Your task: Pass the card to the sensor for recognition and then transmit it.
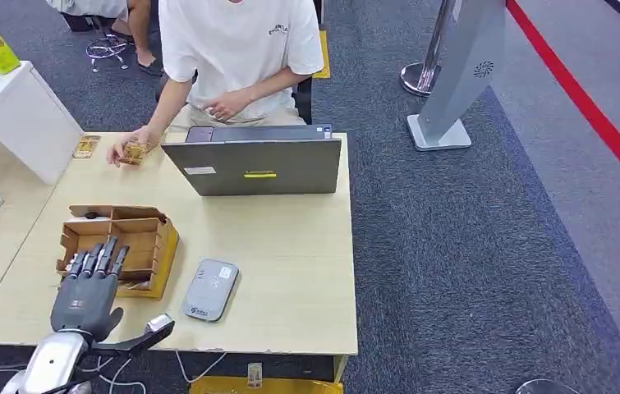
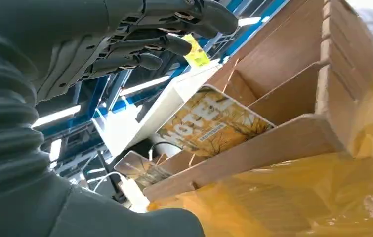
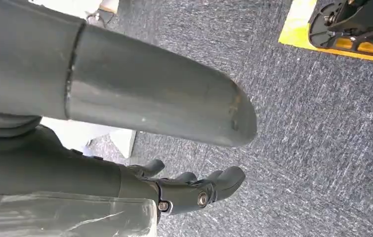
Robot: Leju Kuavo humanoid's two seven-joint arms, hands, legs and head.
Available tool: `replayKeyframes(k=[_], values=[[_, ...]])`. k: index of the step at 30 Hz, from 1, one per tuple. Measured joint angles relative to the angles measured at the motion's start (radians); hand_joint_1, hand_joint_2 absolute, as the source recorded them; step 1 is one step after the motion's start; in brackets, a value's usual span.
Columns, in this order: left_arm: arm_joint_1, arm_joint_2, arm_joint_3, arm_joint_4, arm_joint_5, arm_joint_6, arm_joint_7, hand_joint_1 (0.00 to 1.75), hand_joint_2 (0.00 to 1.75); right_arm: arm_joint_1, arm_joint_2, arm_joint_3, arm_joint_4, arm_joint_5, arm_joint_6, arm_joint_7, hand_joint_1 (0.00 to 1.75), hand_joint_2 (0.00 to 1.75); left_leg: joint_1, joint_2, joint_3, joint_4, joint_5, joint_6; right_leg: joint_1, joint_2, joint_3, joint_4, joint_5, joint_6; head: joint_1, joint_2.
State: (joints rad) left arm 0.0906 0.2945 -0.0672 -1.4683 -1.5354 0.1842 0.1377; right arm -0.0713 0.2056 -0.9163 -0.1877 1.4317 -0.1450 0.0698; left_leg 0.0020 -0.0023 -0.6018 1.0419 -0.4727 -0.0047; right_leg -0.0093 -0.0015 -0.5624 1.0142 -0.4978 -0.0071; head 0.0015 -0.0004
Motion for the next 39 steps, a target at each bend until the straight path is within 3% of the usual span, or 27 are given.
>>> replayKeyframes(k=[8, 9, 10, 39], values=[[0.0, -0.005, 0.025, 0.003, 0.0, 0.003, 0.0, 0.0, 1.75, 0.001, -0.002, 0.008, 0.0, 0.0, 0.0, 0.001, 0.0, 0.0, 0.0, 0.0, 0.0, 0.0, 0.0, 0.0, 0.0, 0.0, 0.0, 0.0, 0.0, 0.0, 0.0, 0.0], [0.0, -0.005, 0.026, 0.003, 0.0, 0.003, 0.0, 0.12, 1.75, 0.001, -0.002, 0.008, 0.0, 0.0, 0.0, 0.001, 0.0, 0.0, 0.0, 0.0, 0.0, 0.0, 0.0, 0.0, 0.0, 0.0, 0.0, 0.0, 0.0, 0.0, 0.0, 0.0], [0.0, -0.005, 0.026, 0.003, 0.0, 0.003, 0.0, 1.75, 1.75, 0.001, -0.002, 0.008, 0.0, 0.0, 0.0, 0.001, 0.0, 0.0, 0.0, 0.0, 0.0, 0.0, 0.0, 0.0, 0.0, 0.0, 0.0, 0.0, 0.0, 0.0, 0.0, 0.0], [0.011, -0.013, 0.055, 0.006, 0.03, 0.034, -0.048, 1.75, 1.75, 0.001, -0.005, 0.01, 0.0, 0.001, 0.003, -0.008, 0.0, 0.0, 0.0, 0.0, 0.0, 0.0, 0.0, 0.0, 0.0, 0.0, 0.0, 0.0, 0.0, 0.0, 0.0, 0.0]])
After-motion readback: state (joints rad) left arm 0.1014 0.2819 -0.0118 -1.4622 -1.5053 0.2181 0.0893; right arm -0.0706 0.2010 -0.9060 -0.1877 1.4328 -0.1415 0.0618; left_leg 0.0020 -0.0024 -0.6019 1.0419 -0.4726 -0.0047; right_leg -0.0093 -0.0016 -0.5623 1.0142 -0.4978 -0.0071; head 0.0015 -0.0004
